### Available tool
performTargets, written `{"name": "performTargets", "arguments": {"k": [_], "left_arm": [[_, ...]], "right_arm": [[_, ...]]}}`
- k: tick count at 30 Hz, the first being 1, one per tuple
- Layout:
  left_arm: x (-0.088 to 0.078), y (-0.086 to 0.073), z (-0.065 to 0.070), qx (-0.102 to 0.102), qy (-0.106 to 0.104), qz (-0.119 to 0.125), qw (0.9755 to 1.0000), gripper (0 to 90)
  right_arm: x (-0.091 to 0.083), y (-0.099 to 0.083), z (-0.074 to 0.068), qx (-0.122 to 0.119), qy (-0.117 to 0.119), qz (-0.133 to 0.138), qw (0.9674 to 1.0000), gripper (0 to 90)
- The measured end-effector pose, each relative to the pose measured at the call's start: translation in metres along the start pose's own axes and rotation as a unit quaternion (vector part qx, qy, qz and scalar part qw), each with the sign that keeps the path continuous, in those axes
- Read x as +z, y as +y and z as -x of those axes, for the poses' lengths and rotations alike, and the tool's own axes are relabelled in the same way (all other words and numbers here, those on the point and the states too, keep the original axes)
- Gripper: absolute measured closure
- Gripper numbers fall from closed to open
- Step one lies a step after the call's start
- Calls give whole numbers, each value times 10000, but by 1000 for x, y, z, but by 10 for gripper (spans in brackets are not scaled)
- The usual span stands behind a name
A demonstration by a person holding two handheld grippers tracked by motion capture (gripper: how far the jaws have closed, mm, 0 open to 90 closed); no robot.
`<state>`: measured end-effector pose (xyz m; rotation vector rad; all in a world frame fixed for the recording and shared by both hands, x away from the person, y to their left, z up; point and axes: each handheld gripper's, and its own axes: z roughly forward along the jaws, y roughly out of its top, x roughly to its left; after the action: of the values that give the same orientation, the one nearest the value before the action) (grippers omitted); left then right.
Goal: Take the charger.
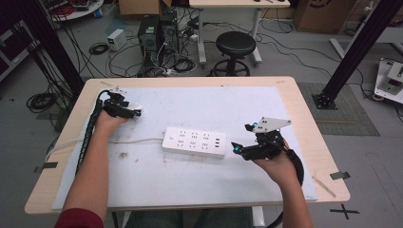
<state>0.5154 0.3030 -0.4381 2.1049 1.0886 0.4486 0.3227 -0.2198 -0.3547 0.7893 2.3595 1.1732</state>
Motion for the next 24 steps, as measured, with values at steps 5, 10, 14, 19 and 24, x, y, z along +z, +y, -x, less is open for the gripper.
{"name": "performTargets", "arguments": {"k": [5, 10, 14, 19, 24], "left_arm": [[0, 0, 1, 124, 4, -74, 9999, 285], [5, 0, 4, 161, -4, -148, 9998, 339], [6, -1, 4, 146, -8, -149, 9998, 361], [5, 0, 4, 201, -9, -159, 9997, 422], [5, 0, 4, 179, -15, -147, 9997, 423]], "right_arm": [[-1, -2, 0, 27, -4, 6, 10000, 208], [-3, -5, 1, 65, -37, 19, 10000, 209], [-3, -6, 2, 58, -38, 19, 10000, 208], [-4, -8, 3, 89, -57, 4, 9999, 209], [-2, -8, 3, 90, -45, -32, 9999, 209]]}}
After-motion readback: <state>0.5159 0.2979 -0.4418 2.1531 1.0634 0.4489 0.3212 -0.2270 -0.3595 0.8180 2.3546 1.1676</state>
